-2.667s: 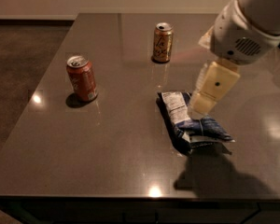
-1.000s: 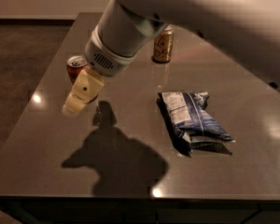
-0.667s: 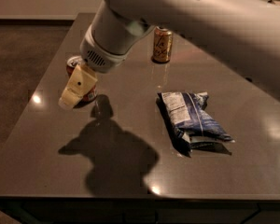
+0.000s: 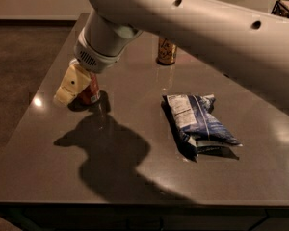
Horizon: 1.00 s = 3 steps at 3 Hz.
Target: Move coke can near orange can
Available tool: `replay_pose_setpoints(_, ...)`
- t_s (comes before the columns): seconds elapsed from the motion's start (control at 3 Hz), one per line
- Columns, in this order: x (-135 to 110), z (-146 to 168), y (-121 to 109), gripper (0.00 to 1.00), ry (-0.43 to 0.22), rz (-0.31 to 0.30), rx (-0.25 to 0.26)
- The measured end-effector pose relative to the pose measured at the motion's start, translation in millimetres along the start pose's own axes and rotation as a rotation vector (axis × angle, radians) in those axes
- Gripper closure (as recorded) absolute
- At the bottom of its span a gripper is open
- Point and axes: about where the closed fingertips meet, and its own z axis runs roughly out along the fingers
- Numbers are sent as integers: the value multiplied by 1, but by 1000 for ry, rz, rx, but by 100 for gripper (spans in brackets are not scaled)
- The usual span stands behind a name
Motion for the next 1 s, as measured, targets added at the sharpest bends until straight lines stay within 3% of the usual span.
replay_pose_setpoints(0.67, -14, 16, -11, 0, -9, 1, 12)
replay_pose_setpoints(1.0, -18, 18, -15, 18, -8, -3, 15)
